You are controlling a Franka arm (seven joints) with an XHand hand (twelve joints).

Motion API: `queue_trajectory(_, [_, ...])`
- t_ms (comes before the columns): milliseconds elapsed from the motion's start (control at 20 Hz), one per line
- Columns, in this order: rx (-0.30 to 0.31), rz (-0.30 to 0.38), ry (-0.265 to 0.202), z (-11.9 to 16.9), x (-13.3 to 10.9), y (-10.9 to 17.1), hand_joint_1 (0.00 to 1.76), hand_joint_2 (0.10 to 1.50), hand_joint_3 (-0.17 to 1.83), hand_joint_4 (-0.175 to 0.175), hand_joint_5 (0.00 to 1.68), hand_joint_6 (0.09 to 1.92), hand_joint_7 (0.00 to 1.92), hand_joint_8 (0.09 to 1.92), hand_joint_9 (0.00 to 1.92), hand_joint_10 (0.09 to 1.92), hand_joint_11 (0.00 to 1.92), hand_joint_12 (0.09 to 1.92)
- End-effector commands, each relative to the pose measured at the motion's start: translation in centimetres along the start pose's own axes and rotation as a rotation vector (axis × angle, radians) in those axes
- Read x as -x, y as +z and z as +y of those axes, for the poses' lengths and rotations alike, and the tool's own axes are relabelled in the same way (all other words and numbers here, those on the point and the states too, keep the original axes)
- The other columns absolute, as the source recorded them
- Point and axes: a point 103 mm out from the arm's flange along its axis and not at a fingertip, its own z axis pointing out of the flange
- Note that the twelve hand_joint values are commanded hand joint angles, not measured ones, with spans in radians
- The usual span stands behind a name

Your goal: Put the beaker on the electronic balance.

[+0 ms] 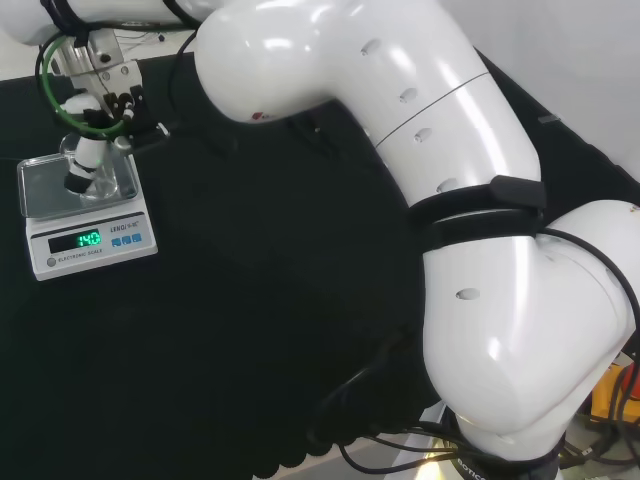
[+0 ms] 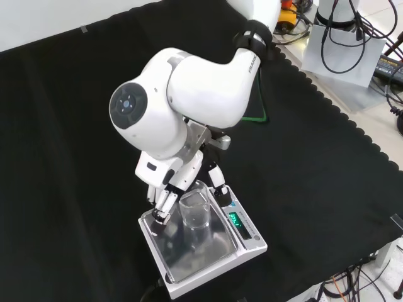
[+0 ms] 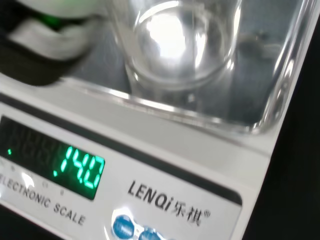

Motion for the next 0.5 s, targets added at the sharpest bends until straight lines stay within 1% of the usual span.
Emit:
queue_trajectory(50, [0.111,0.017,-0.008,-2.1,0.7,-2.4,0.64,0.59,0.28,0.001,0.0,0.09,0.04,0.89,0.38,0.89,0.17,1.54])
queue_trajectory(200, [0.139,0.014,0.006,-3.8,1.7,-4.1,0.62,0.62,0.19,0.003,0.0,0.09,0.01,0.85,0.32,0.89,0.11,1.56])
queue_trajectory(500, [0.204,0.012,0.046,-8.6,3.8,-7.7,0.62,0.63,0.17,0.006,0.0,0.09,0.01,0.84,0.31,0.89,0.1,1.57])
